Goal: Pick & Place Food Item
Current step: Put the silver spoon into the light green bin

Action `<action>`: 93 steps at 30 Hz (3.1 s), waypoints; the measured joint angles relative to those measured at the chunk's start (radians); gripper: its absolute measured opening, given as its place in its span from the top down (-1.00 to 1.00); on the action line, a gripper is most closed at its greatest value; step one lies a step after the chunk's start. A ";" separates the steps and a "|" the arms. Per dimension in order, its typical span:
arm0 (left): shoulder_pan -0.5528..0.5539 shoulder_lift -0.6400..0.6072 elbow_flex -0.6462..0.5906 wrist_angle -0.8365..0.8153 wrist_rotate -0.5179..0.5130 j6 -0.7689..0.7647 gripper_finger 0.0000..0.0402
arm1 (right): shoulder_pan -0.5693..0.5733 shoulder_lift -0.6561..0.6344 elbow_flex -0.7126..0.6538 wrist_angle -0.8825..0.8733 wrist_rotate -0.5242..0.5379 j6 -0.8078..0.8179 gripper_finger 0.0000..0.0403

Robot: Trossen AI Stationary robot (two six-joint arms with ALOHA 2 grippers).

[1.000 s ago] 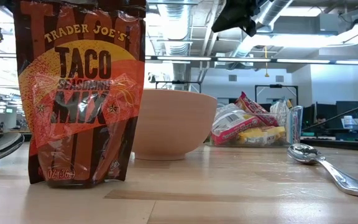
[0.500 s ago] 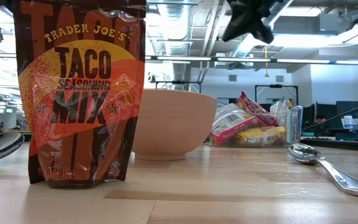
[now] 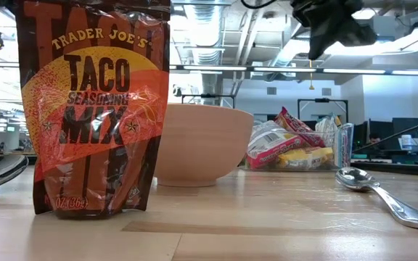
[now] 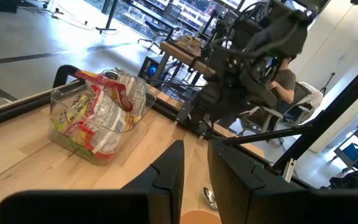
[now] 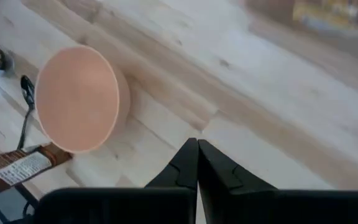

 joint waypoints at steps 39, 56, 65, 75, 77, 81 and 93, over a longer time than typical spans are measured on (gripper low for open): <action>0.000 0.000 0.000 0.000 0.000 0.000 0.67 | 0.207 -0.381 -0.625 0.393 -0.055 0.097 1.00; 0.000 0.027 0.000 0.007 0.000 -0.008 0.67 | 0.199 -0.128 -0.624 0.608 -0.167 -0.036 0.86; 0.000 0.067 -0.001 0.007 0.000 -0.011 0.67 | 0.159 0.013 -0.624 0.709 -0.261 -0.133 0.43; 0.000 0.086 0.000 0.005 0.000 -0.037 0.67 | 0.112 0.094 -0.624 0.829 -0.311 -0.216 0.42; 0.000 0.087 -0.001 0.004 0.000 -0.037 0.67 | 0.106 0.103 -0.624 0.843 -0.341 -0.226 0.43; 0.000 0.086 -0.001 0.005 0.000 -0.037 0.67 | 0.103 0.146 -0.624 0.848 -0.370 -0.239 0.44; 0.000 0.086 -0.001 0.005 0.000 -0.037 0.67 | 0.100 0.163 -0.624 0.912 -0.418 -0.259 0.44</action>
